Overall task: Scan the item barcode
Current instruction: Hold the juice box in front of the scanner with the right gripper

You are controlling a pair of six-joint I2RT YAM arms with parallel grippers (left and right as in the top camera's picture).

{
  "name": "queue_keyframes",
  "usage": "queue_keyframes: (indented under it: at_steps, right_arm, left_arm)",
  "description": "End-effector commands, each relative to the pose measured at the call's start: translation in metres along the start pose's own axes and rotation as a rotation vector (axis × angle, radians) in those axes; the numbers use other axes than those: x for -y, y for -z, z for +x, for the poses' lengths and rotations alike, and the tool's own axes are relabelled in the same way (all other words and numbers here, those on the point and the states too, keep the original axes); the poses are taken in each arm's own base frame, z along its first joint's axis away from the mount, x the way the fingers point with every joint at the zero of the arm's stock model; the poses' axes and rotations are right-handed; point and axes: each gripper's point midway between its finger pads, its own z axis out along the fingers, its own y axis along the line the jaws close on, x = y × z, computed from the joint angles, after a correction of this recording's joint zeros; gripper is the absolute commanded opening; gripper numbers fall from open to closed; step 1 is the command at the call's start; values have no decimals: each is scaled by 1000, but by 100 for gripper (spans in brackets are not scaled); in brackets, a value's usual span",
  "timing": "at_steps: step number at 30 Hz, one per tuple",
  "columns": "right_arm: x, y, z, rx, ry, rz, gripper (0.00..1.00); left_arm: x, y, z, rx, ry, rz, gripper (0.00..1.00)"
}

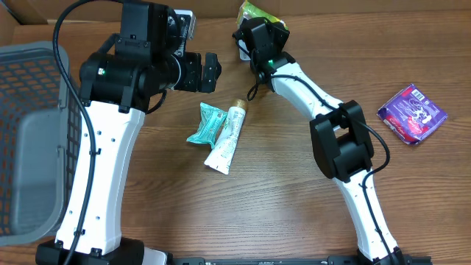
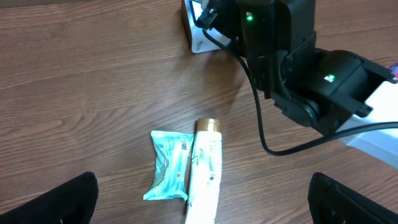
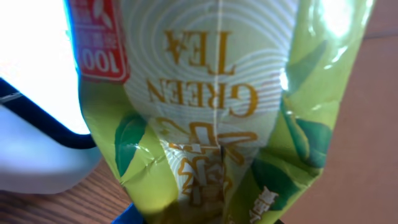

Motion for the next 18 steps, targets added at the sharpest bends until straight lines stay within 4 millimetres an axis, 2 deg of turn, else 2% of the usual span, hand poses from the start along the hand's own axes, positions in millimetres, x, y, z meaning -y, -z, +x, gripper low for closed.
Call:
queue_keyframes:
  at_steps: [1,4,13,18]
  right_arm:
    - [27,-4,5,-17,-51,60,4]
    - [38,-5,8,-33,-75,106,4]
    - [56,-4,13,-65,-76,180,4]
    - [58,-2,15,-87,-56,197,4]
  left_arm:
    - [1,-3,0,-5,-11,8,100]
    - [1,-3,0,-5,-11,8,100]
    - [1,-3,0,-5,-11,8,100]
    - [1,-3,0,-5,-11,8,99]
